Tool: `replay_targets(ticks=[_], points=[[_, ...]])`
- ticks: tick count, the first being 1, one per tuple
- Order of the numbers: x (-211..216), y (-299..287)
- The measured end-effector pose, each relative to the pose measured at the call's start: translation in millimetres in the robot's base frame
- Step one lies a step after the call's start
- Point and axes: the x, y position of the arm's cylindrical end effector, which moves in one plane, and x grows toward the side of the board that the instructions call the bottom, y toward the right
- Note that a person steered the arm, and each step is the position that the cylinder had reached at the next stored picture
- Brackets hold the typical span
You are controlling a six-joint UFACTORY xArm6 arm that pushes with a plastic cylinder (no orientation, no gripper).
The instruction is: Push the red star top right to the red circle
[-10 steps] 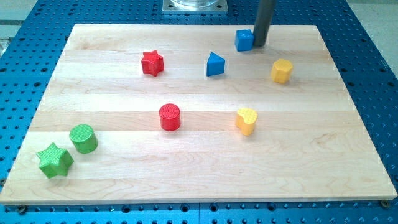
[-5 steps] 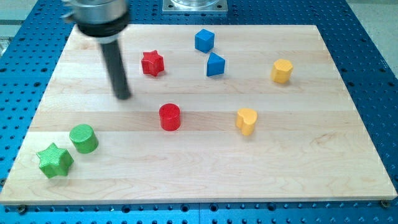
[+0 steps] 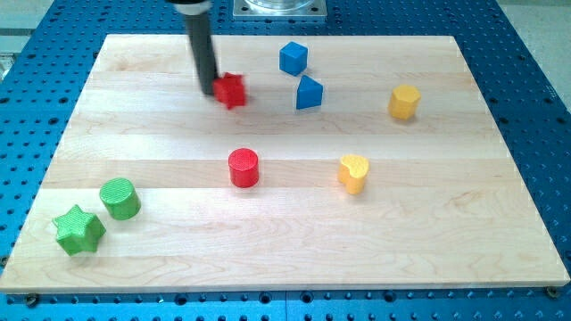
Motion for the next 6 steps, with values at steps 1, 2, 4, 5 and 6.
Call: replay_targets(ticks=[1, 2, 4, 5, 6], points=[[43.1, 25.2], [27.7, 41.1], [-23.2, 70.3], [-8.2, 98.3], [44.7, 66.9]])
